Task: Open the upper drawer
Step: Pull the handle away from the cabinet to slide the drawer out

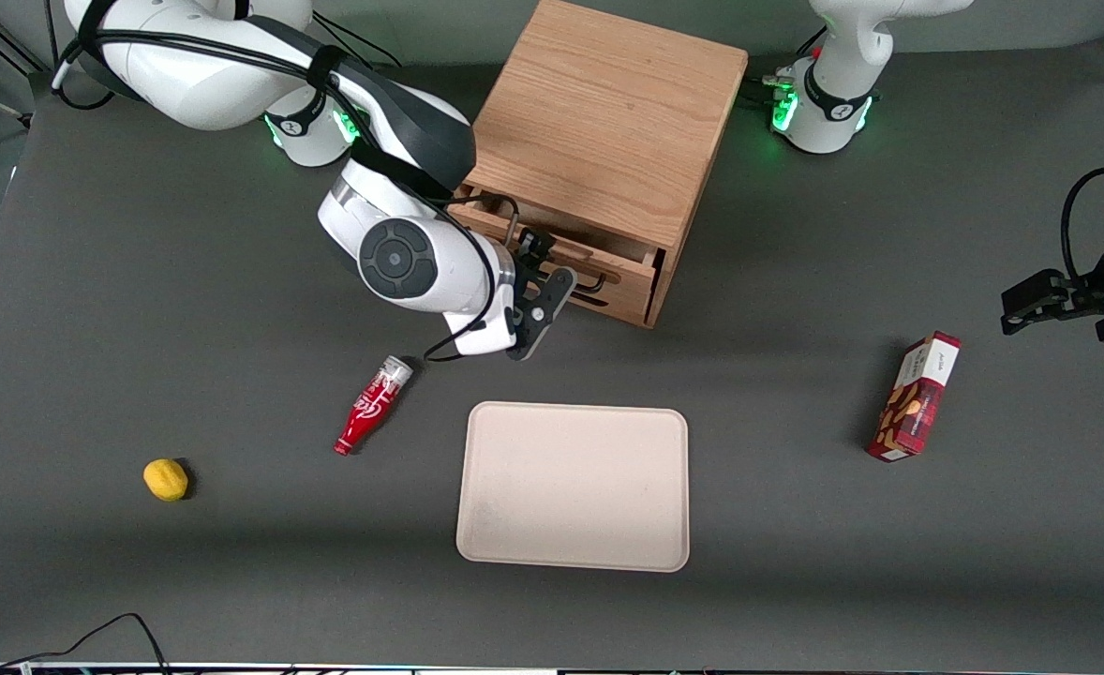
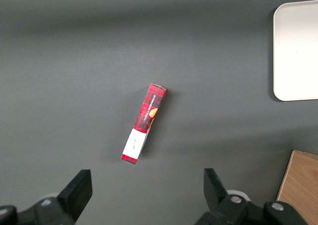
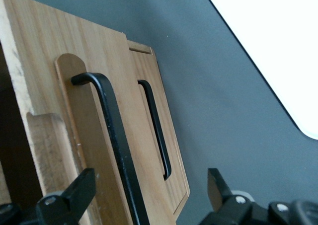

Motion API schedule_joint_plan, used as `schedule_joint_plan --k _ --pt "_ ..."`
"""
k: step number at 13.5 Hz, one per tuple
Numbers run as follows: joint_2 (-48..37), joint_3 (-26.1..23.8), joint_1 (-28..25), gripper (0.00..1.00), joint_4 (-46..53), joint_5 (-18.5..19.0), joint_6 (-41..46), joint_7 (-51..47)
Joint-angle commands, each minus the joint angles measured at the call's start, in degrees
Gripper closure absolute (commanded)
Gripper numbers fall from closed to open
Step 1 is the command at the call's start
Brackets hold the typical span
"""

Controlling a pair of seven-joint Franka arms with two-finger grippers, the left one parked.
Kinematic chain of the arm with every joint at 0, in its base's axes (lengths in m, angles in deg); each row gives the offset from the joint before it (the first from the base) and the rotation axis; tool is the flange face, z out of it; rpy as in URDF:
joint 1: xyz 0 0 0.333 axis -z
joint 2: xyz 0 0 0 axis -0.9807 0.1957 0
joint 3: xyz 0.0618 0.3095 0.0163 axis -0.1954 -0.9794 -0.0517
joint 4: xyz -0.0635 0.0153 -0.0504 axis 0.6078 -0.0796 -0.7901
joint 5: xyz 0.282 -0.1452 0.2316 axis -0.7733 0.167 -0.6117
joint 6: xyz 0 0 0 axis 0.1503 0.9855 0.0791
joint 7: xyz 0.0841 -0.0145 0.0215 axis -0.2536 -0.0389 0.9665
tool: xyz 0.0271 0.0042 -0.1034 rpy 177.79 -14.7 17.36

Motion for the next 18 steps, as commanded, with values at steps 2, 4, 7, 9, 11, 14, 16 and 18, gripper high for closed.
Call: schedule_joint_plan --k 2,4,7,9,11,14,16,18 --pt "1.6 0.1 -1.0 0.0 1.2 0.2 0.3 1.1" --pt "1.8 0.2 -1.1 0.0 1.0 0.3 0.1 1.1" --pt "2.8 0.2 -1.2 0.0 1.0 1.8 0.0 1.1" --pt "3.1 0.2 -1.2 0.0 1.2 2.2 -0.1 1.1" --pt "3.7 1.1 -1.1 0.0 1.8 2.8 -0.1 1.2" --pt "4.3 2.1 -1.1 0.0 4.9 2.9 0.0 3.0" --pt "4.9 3.5 -1.1 0.0 6.7 2.9 0.0 3.2" --pt "6.3 3.7 -1.1 0.0 9.0 3.0 0.0 3.2"
